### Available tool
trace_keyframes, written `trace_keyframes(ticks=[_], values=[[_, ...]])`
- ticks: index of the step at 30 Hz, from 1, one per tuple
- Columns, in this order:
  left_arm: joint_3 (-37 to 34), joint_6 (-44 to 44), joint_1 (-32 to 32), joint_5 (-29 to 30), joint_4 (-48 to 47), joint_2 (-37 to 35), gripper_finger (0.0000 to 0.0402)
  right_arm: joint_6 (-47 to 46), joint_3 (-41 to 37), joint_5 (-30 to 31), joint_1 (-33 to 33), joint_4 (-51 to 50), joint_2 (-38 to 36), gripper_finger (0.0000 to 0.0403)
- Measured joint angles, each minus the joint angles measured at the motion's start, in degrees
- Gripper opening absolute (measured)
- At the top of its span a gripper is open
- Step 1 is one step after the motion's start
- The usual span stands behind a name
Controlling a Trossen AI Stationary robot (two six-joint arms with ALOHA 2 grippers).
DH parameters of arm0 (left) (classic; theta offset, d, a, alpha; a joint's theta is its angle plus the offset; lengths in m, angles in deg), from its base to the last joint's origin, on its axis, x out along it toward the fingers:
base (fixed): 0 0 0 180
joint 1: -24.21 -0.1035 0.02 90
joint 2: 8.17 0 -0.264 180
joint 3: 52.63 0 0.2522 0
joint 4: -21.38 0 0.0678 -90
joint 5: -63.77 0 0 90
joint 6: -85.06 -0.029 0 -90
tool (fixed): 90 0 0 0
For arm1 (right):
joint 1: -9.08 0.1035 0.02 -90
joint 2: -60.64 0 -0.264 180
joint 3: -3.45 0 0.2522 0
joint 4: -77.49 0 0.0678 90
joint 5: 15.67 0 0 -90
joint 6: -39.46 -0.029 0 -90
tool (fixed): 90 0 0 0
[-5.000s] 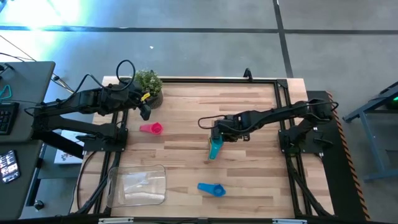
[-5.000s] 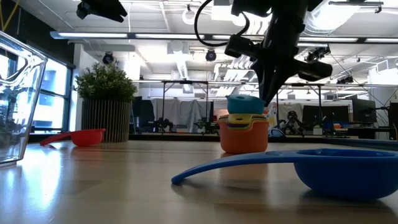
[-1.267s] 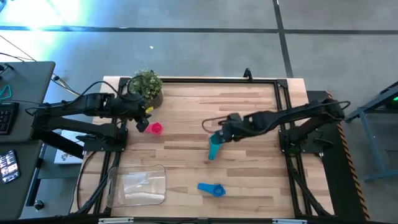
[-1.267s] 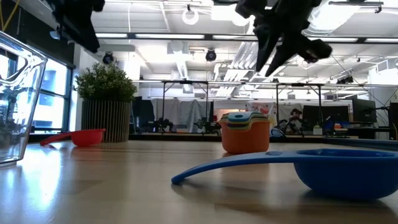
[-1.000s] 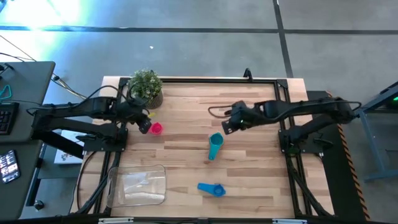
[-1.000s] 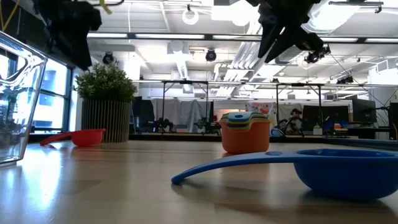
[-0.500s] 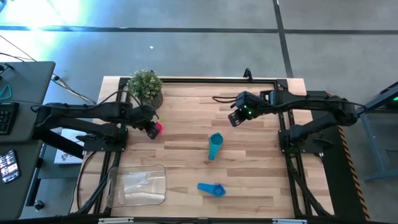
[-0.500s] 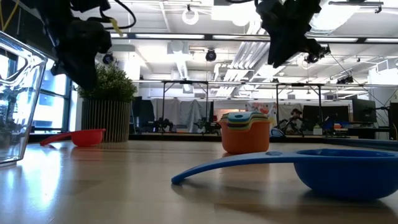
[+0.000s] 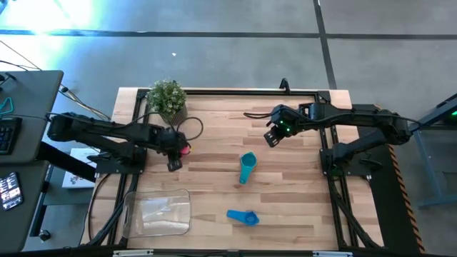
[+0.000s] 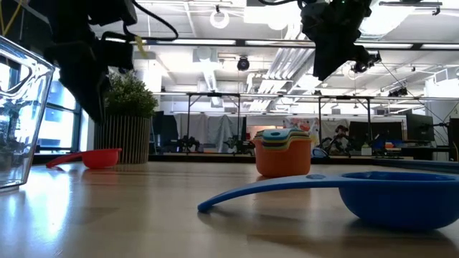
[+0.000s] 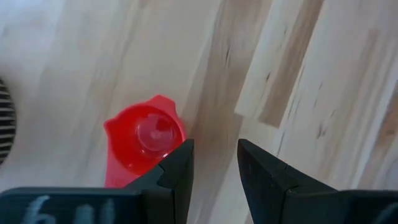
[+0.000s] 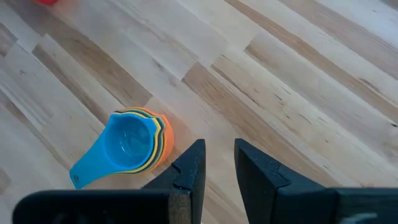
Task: Nest measuring cups in basket
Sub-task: Stack the red measuring cup on top of the light blue measuring cup
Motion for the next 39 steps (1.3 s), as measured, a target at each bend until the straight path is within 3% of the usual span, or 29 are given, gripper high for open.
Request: trace_keyframes(ticks=[8,16,32,35,39], values=[[0.0,1.6,0.0,0.5,0.0,6.5,0.0115,0.2,0.0,1.5,0.1,0.0,0.0,0.0078],[0.0,4.5,-0.1,6.0,0.3,9.8,0.0115,0.6,0.0,1.5,0.1,0.0,0.0,0.0078],[0.0,5.6,-0.5,7.7,3.3,18.1,0.0114,1.5,0.0,1.4,0.1,-0.1,0.0,0.0078],[0.0,6.6,-0.7,6.9,3.4,18.8,0.0102,1.5,0.0,1.3,0.1,-0.1,0.0,0.0078],[0.0,6.6,-0.6,5.9,3.7,18.9,0.0056,1.5,0.0,1.2,0.1,-0.2,0.0,0.0078]])
